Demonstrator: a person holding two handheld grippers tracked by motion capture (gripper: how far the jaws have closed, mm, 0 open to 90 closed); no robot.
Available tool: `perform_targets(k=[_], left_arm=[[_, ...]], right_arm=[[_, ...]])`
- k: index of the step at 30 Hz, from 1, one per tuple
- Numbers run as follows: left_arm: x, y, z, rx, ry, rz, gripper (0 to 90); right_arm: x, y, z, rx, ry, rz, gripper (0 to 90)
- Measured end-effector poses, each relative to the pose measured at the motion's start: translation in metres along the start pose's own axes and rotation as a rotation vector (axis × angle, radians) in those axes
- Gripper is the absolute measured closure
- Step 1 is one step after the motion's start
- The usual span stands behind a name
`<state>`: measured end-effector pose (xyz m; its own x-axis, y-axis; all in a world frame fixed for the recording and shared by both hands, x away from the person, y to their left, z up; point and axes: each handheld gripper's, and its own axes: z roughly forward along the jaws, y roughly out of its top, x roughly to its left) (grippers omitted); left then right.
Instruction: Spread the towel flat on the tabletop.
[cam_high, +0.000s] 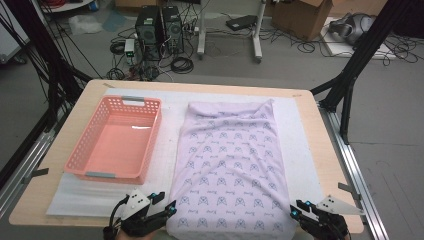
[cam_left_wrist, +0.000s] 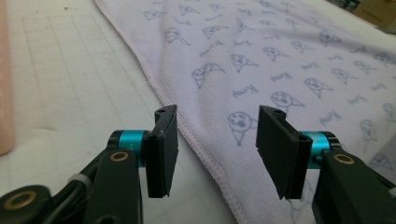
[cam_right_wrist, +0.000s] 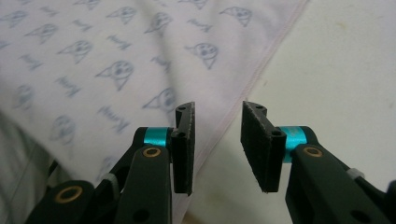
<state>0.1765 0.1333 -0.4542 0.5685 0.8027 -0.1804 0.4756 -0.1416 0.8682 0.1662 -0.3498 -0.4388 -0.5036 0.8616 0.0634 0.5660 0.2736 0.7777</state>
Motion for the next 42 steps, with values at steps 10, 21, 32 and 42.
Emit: perform_targets(k=[10, 21, 32, 42], left_arm=[[-0.007, 0.0, 0.014, 0.081, 0.021, 0.092, 86.9], [-0.016, -0.008, -0.014, 0.111, -0.078, 0.061, 76.2], [0.001, 0.003, 0.02, 0.059, 0.013, 0.004, 47.3], [-0.009, 0.001, 0.012, 0.091, -0.032, 0.047, 87.3]], right_arm=[[0.002, 0.005, 0.017, 0.071, 0.014, -0.061, 88.3], [0.001, -0.014, -0.015, 0.09, 0.09, -0.045, 87.1], [-0.005, 0.003, 0.014, 0.056, -0.023, 0.012, 63.1], [-0.009, -0.001, 0.002, 0.068, 0.04, -0.028, 88.7]])
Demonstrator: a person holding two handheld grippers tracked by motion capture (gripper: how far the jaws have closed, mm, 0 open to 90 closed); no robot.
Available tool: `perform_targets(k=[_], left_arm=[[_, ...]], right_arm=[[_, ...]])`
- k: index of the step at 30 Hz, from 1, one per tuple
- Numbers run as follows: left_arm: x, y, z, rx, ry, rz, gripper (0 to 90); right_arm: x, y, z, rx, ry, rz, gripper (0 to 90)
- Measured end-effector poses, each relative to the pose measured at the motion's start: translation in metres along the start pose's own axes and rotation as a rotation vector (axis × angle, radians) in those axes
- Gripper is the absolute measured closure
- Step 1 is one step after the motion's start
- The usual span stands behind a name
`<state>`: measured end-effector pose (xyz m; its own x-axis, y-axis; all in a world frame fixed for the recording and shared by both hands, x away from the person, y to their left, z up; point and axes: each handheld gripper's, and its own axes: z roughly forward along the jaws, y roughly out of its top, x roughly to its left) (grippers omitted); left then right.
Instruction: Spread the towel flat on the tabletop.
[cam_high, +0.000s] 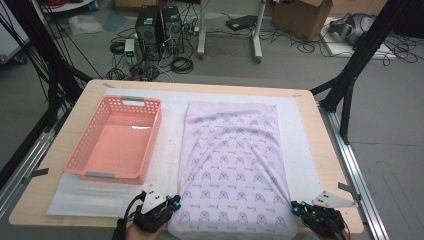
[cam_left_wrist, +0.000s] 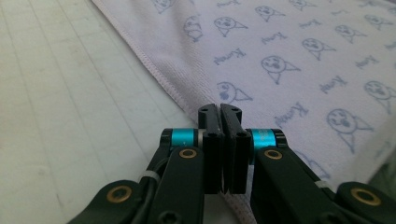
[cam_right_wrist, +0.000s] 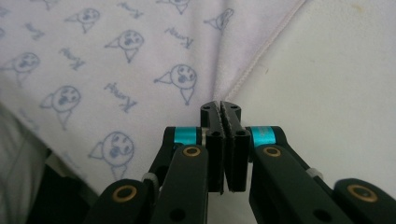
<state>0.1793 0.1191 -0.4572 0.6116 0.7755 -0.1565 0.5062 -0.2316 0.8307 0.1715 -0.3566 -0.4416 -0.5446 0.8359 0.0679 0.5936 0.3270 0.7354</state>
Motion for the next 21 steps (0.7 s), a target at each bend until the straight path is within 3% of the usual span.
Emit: perform_targets(k=[5, 6, 8, 9, 12, 18, 21], left_arm=[[-0.001, -0.003, -0.014, 0.013, -0.079, -0.013, 85.3], [-0.001, -0.004, -0.015, 0.01, -0.083, -0.008, 80.9], [0.0, -0.002, -0.014, -0.012, -0.074, -0.028, 58.5], [0.001, -0.001, -0.014, -0.031, -0.067, -0.035, 52.7], [0.003, -0.001, -0.011, -0.058, -0.043, -0.049, 46.9], [0.01, 0.005, -0.008, -0.082, -0.019, -0.063, 45.6], [0.011, 0.006, -0.008, -0.088, -0.013, -0.071, 45.4]], right_arm=[[-0.006, -0.007, -0.017, 0.011, 0.055, 0.03, 88.6], [-0.004, -0.008, -0.019, 0.028, 0.063, 0.024, 88.5], [-0.003, -0.01, -0.018, 0.076, 0.099, 0.026, 81.7], [-0.002, -0.01, -0.018, 0.076, 0.084, 0.031, 71.0], [-0.004, -0.009, -0.016, 0.034, 0.047, 0.059, 64.1], [-0.008, 0.009, -0.002, -0.061, -0.055, 0.073, 61.6], [-0.016, 0.016, 0.011, -0.076, -0.077, 0.129, 61.9]])
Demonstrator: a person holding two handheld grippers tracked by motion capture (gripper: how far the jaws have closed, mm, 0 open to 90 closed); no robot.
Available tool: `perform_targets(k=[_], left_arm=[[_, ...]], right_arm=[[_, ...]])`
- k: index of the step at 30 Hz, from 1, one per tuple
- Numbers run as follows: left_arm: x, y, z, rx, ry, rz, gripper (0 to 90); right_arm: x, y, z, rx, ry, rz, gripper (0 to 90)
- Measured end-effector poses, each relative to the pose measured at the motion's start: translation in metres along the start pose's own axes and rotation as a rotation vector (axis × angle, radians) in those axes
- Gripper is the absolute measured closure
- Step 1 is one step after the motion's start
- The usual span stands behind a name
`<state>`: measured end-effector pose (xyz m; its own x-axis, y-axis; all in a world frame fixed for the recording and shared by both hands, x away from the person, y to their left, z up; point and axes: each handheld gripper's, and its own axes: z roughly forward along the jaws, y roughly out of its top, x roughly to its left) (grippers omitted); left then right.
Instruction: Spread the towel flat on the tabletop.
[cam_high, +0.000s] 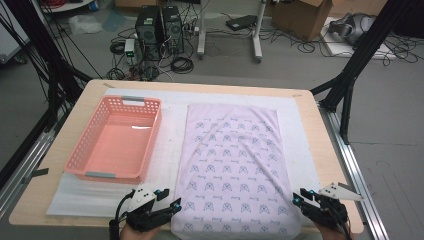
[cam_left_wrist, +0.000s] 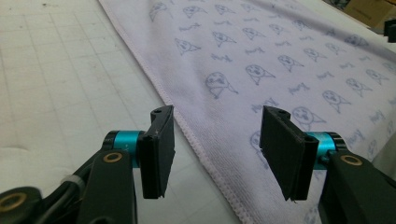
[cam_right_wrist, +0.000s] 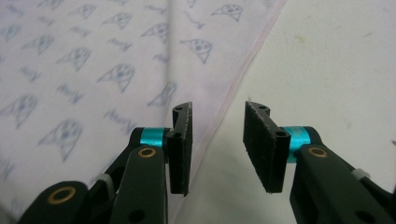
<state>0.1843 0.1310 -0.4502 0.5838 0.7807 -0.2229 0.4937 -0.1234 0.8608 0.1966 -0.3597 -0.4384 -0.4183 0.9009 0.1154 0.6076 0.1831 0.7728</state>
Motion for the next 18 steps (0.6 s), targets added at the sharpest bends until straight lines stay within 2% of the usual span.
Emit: perform_targets(k=[2, 3, 4, 5, 6, 7, 9, 11, 13, 15, 18], left_arm=[[0.001, 0.0, 0.001, 0.002, 0.001, 0.002, 45.4], [0.001, 0.0, 0.001, -0.001, 0.003, -0.001, 45.4], [0.001, 0.001, 0.001, -0.004, 0.004, -0.001, 45.4], [0.002, 0.001, 0.001, -0.004, 0.006, -0.002, 45.4], [0.002, 0.001, 0.001, -0.007, 0.011, -0.005, 45.3], [0.003, 0.002, 0.0, -0.01, 0.012, -0.005, 45.0], [0.004, 0.002, 0.001, -0.012, 0.014, -0.007, 44.5], [0.005, 0.004, 0.002, -0.011, 0.014, -0.006, 44.1], [0.006, 0.006, 0.005, -0.006, 0.014, -0.006, 43.1], [0.008, 0.009, 0.009, 0.0, 0.012, -0.008, 42.8], [0.011, 0.012, 0.013, -0.012, 0.016, -0.016, 42.8]], right_arm=[[0.0, 0.0, 0.013, 0.05, 0.0, -0.023, 67.9], [0.002, -0.002, 0.015, 0.039, -0.018, -0.053, 75.0], [0.002, -0.002, 0.015, 0.042, -0.003, -0.066, 88.0], [0.002, -0.001, 0.013, 0.055, -0.016, -0.08, 88.3], [0.002, 0.0, 0.01, 0.07, -0.064, -0.104, 88.4], [0.0, 0.0, 0.008, 0.079, -0.092, -0.106, 88.4], [-0.007, -0.004, 0.004, 0.069, -0.057, -0.042, 85.6], [-0.009, -0.005, 0.002, 0.047, -0.044, -0.04, 66.3], [-0.012, -0.005, -0.001, 0.005, -0.022, -0.013, 61.8], [-0.016, -0.001, -0.003, -0.032, -0.03, 0.0, 60.8], [-0.024, 0.007, 0.002, -0.051, -0.036, 0.01, 60.2]])
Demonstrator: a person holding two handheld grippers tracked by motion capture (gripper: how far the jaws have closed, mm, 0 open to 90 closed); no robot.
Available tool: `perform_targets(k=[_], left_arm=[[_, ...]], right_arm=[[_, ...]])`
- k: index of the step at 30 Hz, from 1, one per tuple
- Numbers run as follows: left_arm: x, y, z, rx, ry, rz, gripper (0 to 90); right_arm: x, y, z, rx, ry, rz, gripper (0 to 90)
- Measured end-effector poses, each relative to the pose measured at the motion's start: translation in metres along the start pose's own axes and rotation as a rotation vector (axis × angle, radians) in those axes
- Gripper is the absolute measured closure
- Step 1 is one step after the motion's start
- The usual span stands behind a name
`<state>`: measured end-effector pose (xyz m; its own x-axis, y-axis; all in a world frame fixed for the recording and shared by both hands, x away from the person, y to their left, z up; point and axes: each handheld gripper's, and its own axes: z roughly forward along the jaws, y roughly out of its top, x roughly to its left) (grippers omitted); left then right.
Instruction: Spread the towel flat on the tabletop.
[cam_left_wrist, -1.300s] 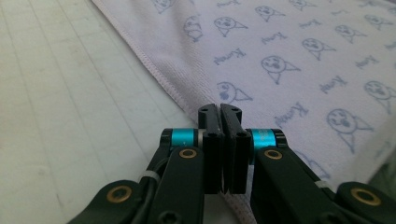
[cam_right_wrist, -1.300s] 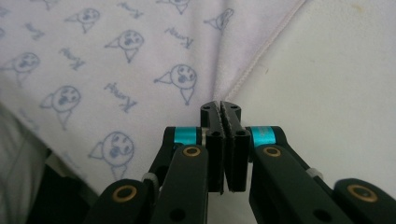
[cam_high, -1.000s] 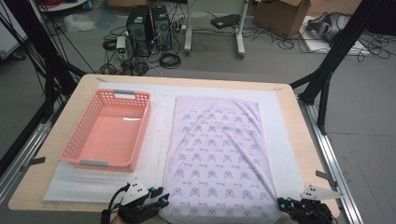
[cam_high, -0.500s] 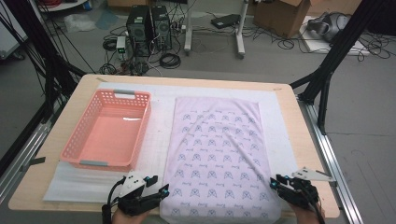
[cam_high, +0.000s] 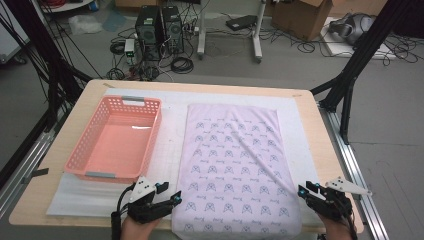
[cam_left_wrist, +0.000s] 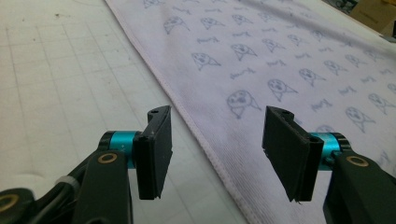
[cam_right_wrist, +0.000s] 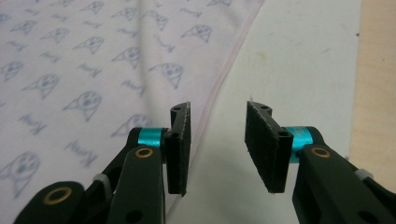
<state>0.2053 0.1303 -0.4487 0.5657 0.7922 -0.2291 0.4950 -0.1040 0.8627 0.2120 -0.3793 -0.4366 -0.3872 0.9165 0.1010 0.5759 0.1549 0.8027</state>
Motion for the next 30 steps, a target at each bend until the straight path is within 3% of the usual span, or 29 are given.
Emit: perform_targets(k=[5, 10, 12, 13, 14, 15, 16, 18, 19, 20, 22, 26, 30], left_arm=[[0.003, 0.003, 0.005, -0.004, 0.009, 0.006, 42.8], [0.005, 0.008, 0.005, -0.01, 0.017, 0.018, 42.6], [0.007, 0.01, 0.007, -0.007, 0.01, 0.023, 42.6], [0.008, 0.012, 0.01, -0.004, 0.007, 0.026, 42.6], [0.009, 0.013, 0.012, -0.003, 0.001, 0.024, 42.5], [0.01, 0.014, 0.015, 0.002, -0.003, 0.028, 42.4], [0.012, 0.016, 0.018, 0.008, -0.007, 0.035, 42.3], [0.013, 0.021, 0.025, 0.012, -0.016, 0.045, 42.2], [0.014, 0.024, 0.029, 0.018, -0.018, 0.05, 42.2], [0.015, 0.026, 0.032, 0.023, -0.021, 0.054, 42.1], [0.017, 0.032, 0.041, 0.026, -0.013, 0.056, 41.9], [0.023, 0.041, 0.058, 0.041, -0.019, 0.06, 41.8], [0.031, 0.046, 0.067, 0.047, -0.033, 0.057, 41.9]], right_arm=[[-0.013, 0.023, 0.034, 0.011, -0.001, 0.016, 60.1], [-0.008, 0.045, 0.073, 0.053, 0.024, 0.023, 61.0], [-0.005, 0.047, 0.085, 0.092, -0.005, 0.013, 71.6], [-0.005, 0.048, 0.085, 0.087, -0.034, 0.004, 81.5], [-0.008, 0.049, 0.086, 0.09, -0.036, 0.004, 85.9], [-0.011, 0.05, 0.085, 0.094, -0.044, 0.018, 86.3], [-0.014, 0.05, 0.084, 0.093, -0.084, 0.022, 86.4], [-0.02, 0.05, 0.084, 0.089, -0.094, 0.055, 82.6], [-0.021, 0.051, 0.084, 0.087, -0.104, 0.06, 76.1], [-0.022, 0.051, 0.084, 0.086, -0.091, 0.06, 66.3], [-0.027, 0.052, 0.085, 0.064, -0.042, 0.076, 57.6], [-0.038, 0.063, 0.095, 0.031, -0.057, 0.116, 55.8], [-0.037, 0.084, 0.121, 0.062, -0.083, 0.055, 57.8]])
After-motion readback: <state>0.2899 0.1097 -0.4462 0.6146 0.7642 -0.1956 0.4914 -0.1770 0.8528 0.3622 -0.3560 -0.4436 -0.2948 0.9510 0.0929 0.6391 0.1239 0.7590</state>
